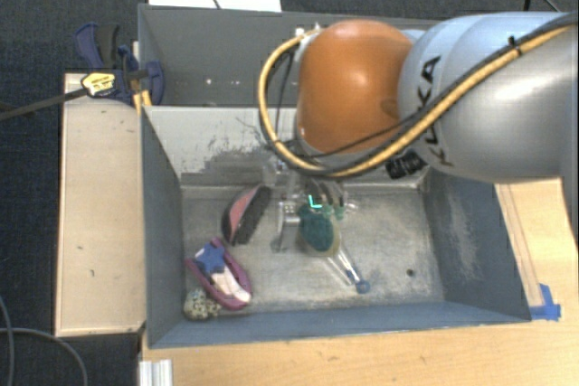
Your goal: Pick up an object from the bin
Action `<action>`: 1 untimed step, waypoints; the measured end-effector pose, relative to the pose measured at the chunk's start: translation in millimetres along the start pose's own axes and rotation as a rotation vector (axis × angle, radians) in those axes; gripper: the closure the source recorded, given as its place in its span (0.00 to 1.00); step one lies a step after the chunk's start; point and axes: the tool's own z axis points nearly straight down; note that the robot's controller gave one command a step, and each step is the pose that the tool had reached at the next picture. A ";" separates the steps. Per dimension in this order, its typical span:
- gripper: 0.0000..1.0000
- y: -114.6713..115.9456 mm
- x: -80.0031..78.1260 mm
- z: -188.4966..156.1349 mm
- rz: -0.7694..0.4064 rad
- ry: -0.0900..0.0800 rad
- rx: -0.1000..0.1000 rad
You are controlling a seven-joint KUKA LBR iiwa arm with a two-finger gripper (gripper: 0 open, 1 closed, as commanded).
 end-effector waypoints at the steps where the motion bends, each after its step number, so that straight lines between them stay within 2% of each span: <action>1: 0.00 33.7 -50.7 63.0 -0.357 -0.007 0.000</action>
Offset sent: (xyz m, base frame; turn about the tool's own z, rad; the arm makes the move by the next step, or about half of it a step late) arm 0.0501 0.0332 -0.0616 -0.3561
